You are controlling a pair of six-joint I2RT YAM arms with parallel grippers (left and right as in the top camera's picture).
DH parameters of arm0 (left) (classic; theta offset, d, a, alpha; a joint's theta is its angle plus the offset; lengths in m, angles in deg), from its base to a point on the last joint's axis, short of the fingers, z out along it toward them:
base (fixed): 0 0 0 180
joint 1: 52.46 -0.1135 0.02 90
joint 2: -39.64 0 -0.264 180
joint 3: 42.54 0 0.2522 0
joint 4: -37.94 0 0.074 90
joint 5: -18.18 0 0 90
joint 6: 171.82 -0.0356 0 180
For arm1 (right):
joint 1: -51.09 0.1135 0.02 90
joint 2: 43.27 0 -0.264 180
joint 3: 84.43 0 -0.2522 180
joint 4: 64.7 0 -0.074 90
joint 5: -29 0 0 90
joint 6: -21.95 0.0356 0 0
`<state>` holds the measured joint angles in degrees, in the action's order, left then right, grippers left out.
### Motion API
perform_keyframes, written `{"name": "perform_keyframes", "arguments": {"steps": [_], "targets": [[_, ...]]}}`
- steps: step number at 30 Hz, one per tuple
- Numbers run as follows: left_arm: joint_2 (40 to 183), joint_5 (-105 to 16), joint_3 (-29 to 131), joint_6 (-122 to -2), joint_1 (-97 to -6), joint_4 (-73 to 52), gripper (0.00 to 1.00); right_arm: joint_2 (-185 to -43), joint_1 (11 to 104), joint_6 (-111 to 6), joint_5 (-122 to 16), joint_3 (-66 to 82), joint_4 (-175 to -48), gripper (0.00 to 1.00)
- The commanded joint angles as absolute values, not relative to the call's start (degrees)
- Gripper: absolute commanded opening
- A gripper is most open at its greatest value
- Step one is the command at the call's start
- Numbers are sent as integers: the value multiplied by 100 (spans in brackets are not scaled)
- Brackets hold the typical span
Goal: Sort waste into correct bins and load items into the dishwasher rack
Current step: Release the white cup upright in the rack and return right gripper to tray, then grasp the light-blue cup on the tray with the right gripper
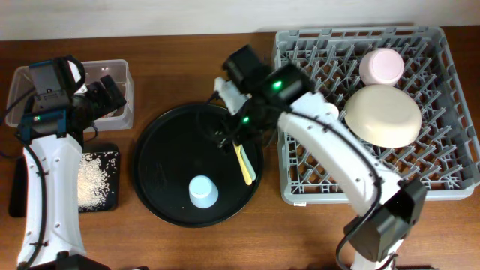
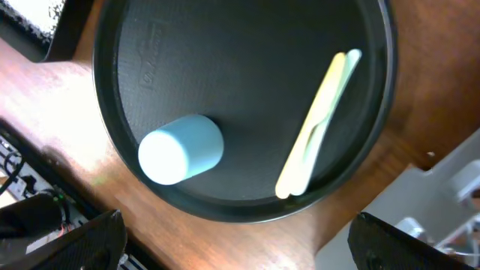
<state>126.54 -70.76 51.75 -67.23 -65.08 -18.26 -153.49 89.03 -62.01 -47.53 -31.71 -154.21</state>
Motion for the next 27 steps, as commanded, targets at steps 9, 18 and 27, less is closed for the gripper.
{"name": "perform_keyframes", "arguments": {"steps": [9,18,27], "targets": [[12630,-7076,5249,-6727,-6528,-1815,99,-15716,10232,-5856,-5142,-1645,-13884,98],[12630,-7076,5249,-6729,-6528,-1813,99,-15716,10295,-5856,-5205,-648,-12894,98],[12630,-7076,5249,-6729,-6528,-1815,99,-15803,10525,-5875,-5424,-646,-12663,98]]}}
